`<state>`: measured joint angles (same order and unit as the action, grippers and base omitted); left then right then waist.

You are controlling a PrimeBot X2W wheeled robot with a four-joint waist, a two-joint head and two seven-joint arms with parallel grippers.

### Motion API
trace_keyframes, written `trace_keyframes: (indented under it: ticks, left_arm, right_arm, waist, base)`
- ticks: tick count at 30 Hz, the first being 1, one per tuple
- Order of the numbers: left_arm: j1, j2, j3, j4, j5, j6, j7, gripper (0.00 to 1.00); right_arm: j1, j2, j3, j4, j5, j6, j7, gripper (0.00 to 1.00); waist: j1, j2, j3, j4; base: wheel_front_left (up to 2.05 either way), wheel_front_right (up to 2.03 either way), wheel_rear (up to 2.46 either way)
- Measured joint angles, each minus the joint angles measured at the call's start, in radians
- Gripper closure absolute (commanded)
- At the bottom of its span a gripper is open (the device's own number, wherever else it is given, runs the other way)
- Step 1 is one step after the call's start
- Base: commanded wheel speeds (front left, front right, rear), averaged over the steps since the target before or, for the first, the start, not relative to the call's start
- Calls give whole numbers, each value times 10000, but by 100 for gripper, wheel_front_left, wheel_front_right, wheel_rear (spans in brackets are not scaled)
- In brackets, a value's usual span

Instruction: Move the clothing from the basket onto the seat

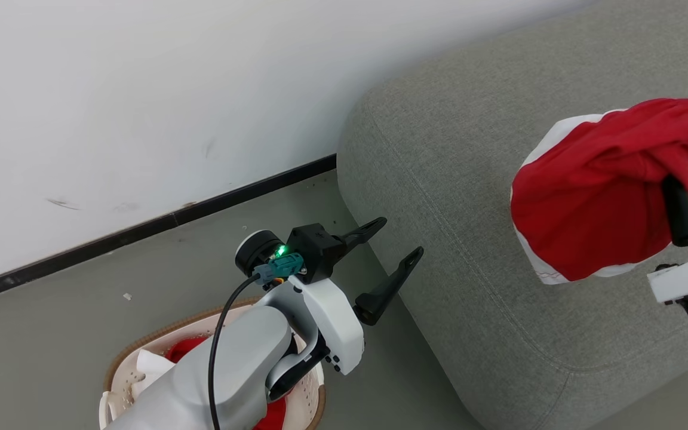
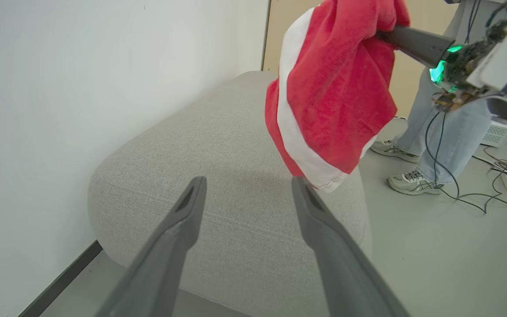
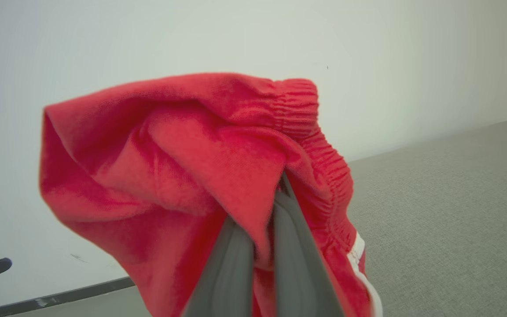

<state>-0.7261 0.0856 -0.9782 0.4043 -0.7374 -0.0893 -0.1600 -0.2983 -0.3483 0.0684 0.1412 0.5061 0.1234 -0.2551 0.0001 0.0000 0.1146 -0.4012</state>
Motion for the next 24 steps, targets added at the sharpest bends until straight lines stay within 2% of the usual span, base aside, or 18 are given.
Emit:
trace_keyframes:
  ticks: [8,20,24]
  left_arm:
    - [-12,107,-23,-163,4,2,21,0]
    - [-141,213,-52,-523,105,77,270,0]
    - [-274,322,-33,-713,182,90,291,0]
  right_arm:
    - [-601,-397,-259,838,384,0,0,100]
    - [-1821,-715,-134,2619,861,0,88,100]
    - [-2287,-1003,-48,2982,899,0,169,100]
  waist:
    - [0,0,325,158]
    - [0,0,1011,520]
    - [0,0,1272,664]
  base:
    - [0,0,0]
    - [0,0,0]
    - [0,0,0]
